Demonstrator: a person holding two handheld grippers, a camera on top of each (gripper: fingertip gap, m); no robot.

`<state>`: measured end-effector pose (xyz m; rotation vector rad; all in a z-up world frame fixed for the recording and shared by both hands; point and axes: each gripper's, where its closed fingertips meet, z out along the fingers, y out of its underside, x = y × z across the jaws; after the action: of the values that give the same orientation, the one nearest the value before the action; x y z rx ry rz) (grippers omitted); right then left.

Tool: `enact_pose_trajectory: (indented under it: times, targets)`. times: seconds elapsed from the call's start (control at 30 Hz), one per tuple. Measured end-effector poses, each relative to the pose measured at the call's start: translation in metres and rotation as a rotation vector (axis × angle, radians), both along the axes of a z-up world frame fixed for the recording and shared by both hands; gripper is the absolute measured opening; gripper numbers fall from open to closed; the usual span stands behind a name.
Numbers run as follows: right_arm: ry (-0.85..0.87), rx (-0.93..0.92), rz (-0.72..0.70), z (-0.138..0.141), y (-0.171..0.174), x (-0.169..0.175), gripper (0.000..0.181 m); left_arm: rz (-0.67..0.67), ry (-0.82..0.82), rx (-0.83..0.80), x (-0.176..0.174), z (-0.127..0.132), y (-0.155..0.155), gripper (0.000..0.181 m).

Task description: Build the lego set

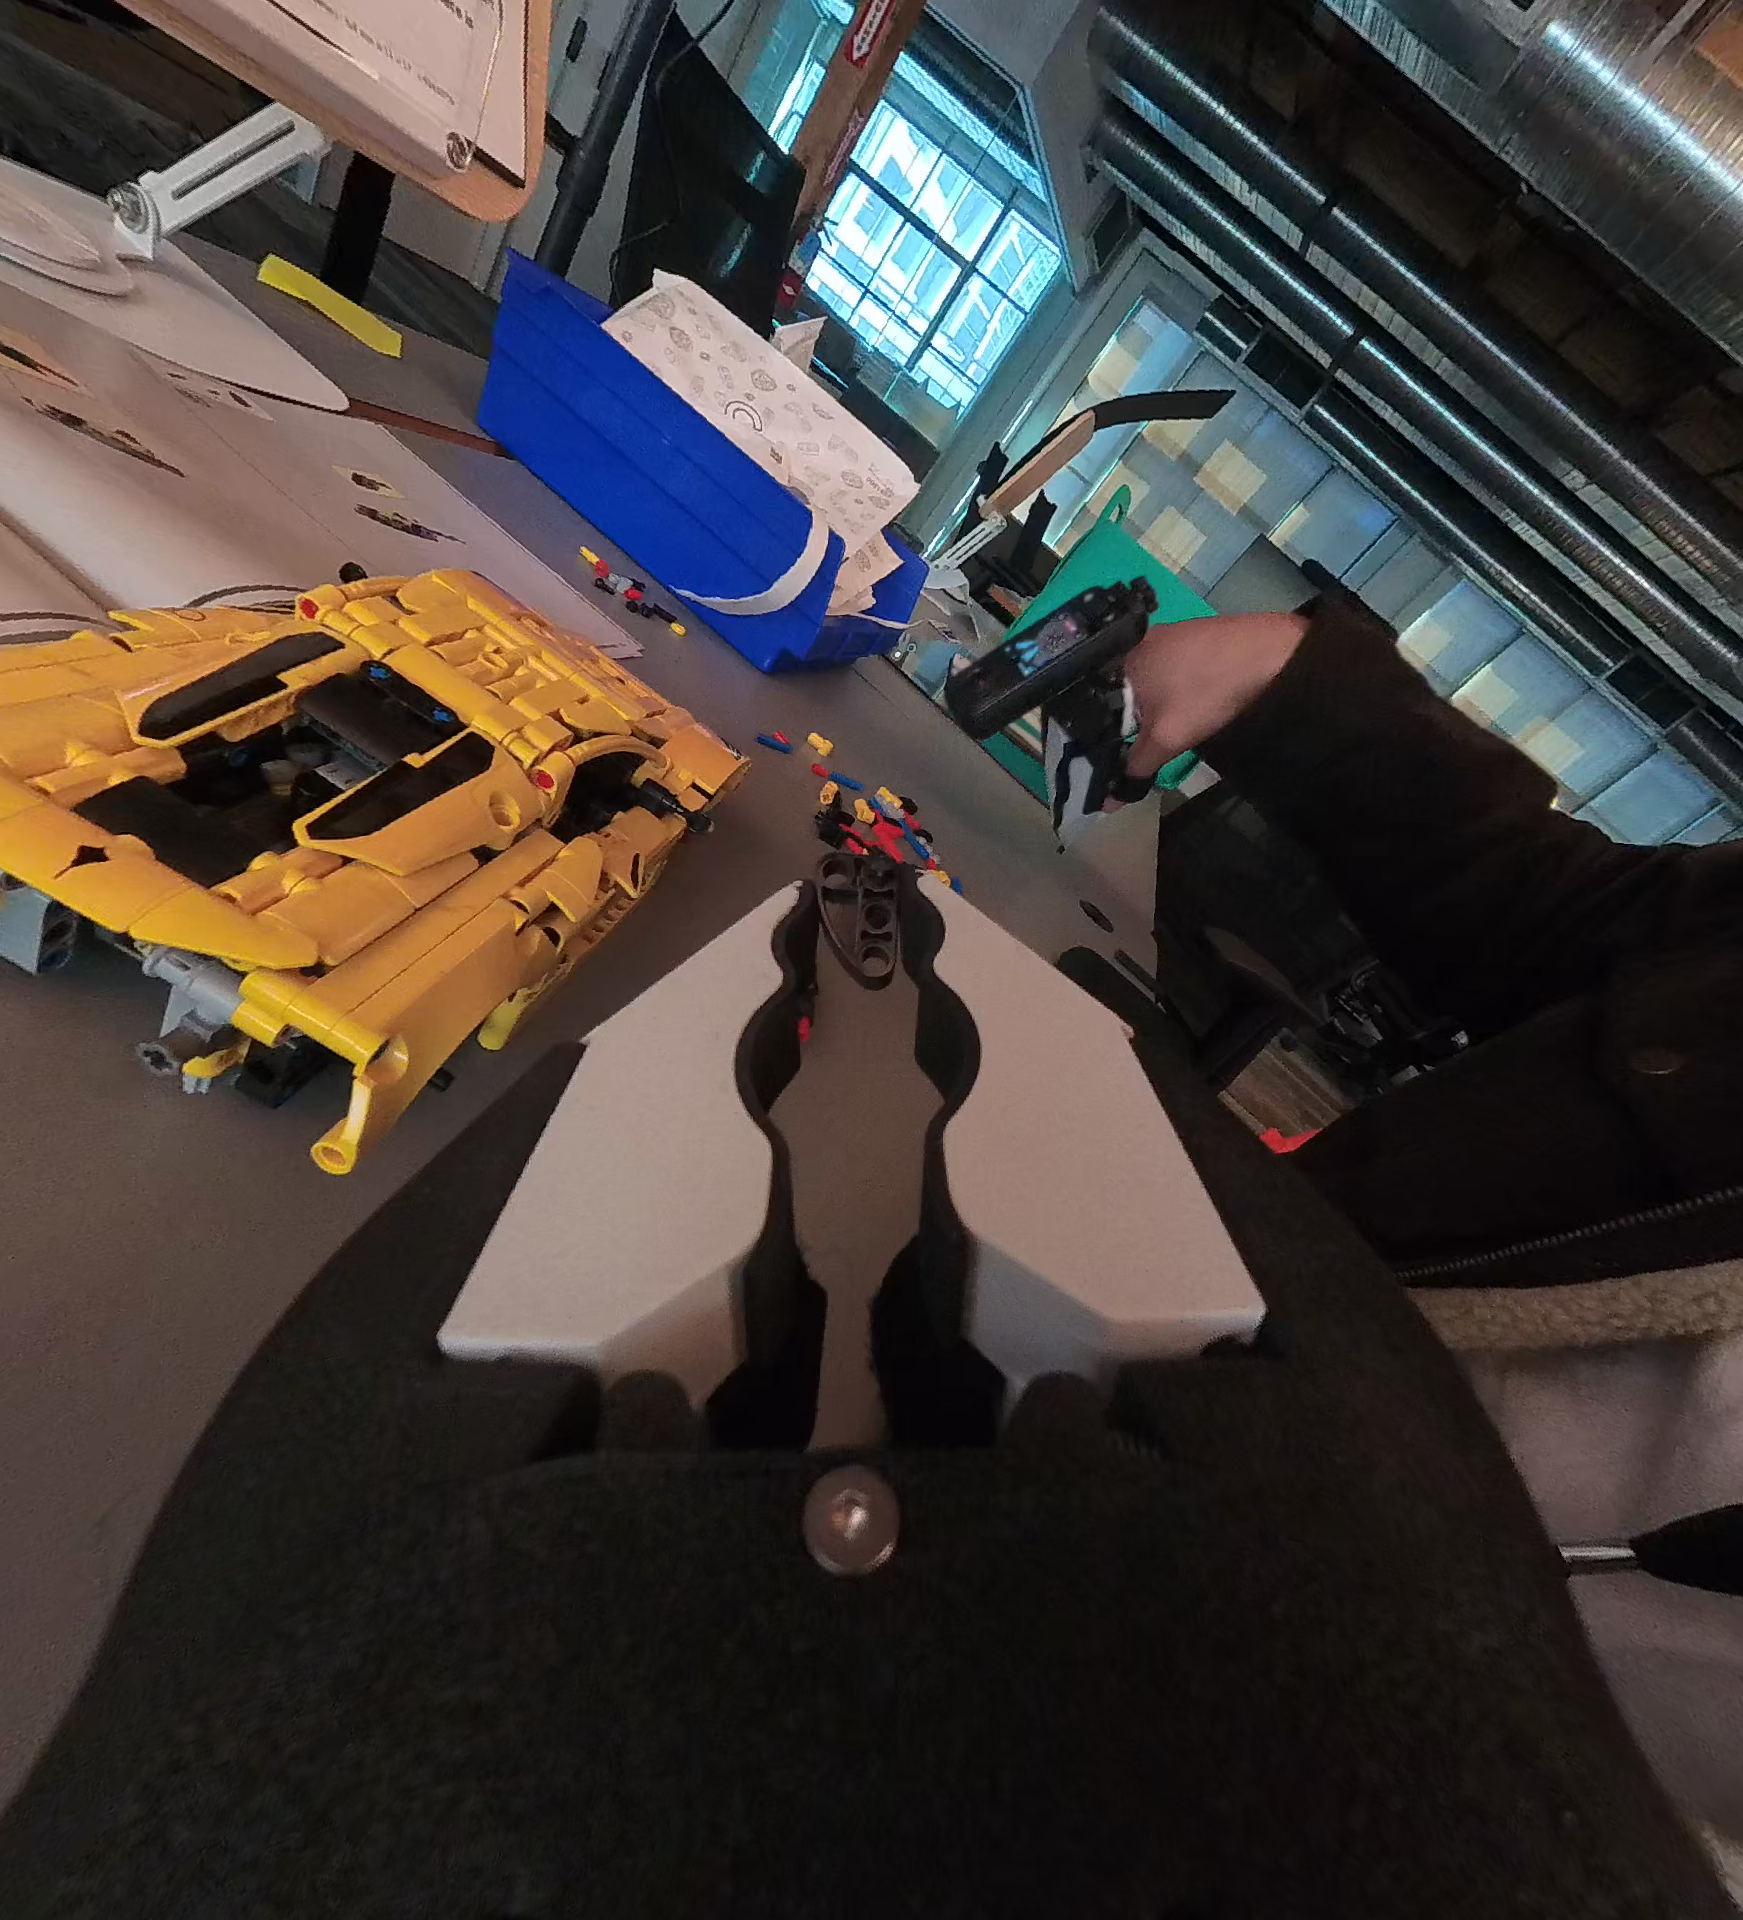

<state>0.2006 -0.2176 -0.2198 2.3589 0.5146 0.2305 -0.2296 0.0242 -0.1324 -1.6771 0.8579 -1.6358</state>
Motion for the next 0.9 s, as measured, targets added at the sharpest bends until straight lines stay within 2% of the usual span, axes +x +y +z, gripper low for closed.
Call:
enact_pose_trajectory:
  times: [0.2, 0.9]
  targets:
    - [0.008, -0.060, 0.003, -0.013, -0.012, 0.007, 0.003, 0.005, -0.002, -0.002, -0.001, 0.000, 0.001, 0.015]
    - [0.002, -0.052, 0.028, -0.018, -0.009, 0.011, 0.008, 0.004, -0.001, -0.004, -0.001, 0.000, 0.001, 0.015]
